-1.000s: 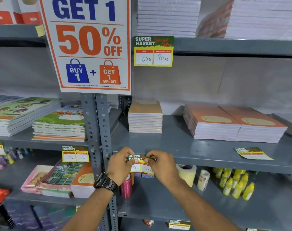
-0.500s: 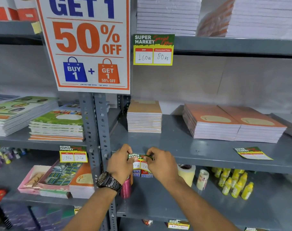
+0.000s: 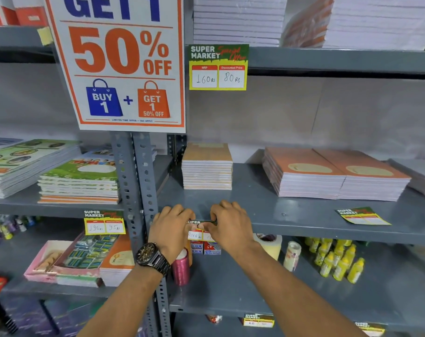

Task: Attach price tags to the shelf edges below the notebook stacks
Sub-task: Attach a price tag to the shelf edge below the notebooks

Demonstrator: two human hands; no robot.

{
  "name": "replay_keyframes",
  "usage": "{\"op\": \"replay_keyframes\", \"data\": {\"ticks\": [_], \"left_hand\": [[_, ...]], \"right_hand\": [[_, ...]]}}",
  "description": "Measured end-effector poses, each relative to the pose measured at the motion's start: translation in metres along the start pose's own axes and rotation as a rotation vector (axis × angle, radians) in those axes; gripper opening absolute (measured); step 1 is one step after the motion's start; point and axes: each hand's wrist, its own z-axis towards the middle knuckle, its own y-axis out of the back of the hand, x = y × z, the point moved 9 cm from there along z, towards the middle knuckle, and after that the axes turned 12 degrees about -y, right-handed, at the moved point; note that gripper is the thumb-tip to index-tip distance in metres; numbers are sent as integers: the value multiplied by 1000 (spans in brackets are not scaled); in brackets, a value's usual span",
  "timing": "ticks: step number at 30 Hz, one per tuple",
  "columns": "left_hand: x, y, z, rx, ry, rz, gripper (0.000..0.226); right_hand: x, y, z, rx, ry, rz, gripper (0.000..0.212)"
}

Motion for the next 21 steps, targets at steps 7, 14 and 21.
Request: {"op": "replay_keyframes", "data": {"ticks": [7, 14, 21], "left_hand": [[12, 3, 9, 46, 10, 1, 10], [1, 2, 7, 137, 32, 14, 20], [-64, -4, 35, 145, 3, -200, 34]], "right_hand": [[2, -4, -2, -73, 34, -71, 31], [-13, 0, -10, 73, 95, 77, 32], [-95, 39, -41, 86, 131, 282, 18]]}}
